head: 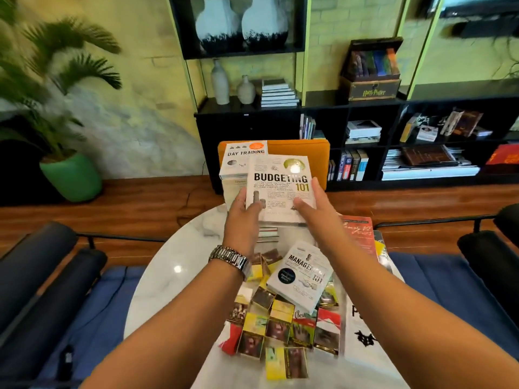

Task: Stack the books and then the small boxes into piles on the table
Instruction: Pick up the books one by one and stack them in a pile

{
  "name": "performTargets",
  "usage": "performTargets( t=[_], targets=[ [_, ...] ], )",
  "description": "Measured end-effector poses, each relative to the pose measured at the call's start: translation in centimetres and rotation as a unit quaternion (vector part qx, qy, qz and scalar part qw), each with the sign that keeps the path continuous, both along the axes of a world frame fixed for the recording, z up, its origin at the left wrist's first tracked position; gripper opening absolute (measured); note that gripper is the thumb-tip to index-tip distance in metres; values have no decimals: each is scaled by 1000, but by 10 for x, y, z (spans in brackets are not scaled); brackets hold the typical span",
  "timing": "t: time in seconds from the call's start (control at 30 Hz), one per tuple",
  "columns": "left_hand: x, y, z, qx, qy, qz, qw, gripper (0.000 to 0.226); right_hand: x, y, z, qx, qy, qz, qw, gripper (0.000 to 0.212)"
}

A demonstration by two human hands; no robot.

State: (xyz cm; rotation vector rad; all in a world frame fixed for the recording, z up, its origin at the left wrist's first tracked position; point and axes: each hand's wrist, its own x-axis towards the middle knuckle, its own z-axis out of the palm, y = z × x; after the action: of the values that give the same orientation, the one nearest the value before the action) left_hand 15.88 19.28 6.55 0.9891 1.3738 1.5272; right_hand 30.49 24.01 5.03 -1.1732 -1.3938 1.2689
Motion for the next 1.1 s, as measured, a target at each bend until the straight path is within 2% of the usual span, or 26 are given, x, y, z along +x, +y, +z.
performTargets(
  t=[0.13, 0.17, 0.23, 0.3, 0.4, 0.57, 0.7, 0.83, 1.03, 1.1],
  targets=[
    [-37, 29, 18, -42, -21, 12, 999, 52, -35, 34, 29, 1, 34, 25, 999, 46],
    [-48, 39, 21, -47, -15, 14, 999, 54, -44, 43, 37, -7, 41, 29, 999, 47],
    [-66, 57, 29, -38, 21, 8, 999, 46, -61, 64, 50, -11, 35, 33, 999, 42],
    [-80, 73, 38, -26, 42, 8, 999, 37, -76, 83, 63, -8, 12, 31, 999, 47],
    [-103, 101, 51, -13, 64, -4, 998, 36, -97, 112, 76, 8, -27, 25, 999, 64],
    [-133, 148, 53, -38, 80, -32, 996, 49, -122, 151, 71, -13, -46, 24, 999, 59],
    [-145, 173, 41, -74, 57, -37, 995, 56, -134, 173, 53, -23, -70, 25, 997, 42],
    [-152, 187, 19, -94, 47, -53, 993, 60, -137, 183, 39, -12, -107, 27, 994, 51],
    [-152, 193, -6, -75, 70, -55, 993, 61, -135, 194, 18, -6, -136, 26, 990, 62],
    [-151, 193, -7, -90, 68, -46, 993, 72, -133, 196, 12, -15, -122, 23, 992, 70]
  ],
)
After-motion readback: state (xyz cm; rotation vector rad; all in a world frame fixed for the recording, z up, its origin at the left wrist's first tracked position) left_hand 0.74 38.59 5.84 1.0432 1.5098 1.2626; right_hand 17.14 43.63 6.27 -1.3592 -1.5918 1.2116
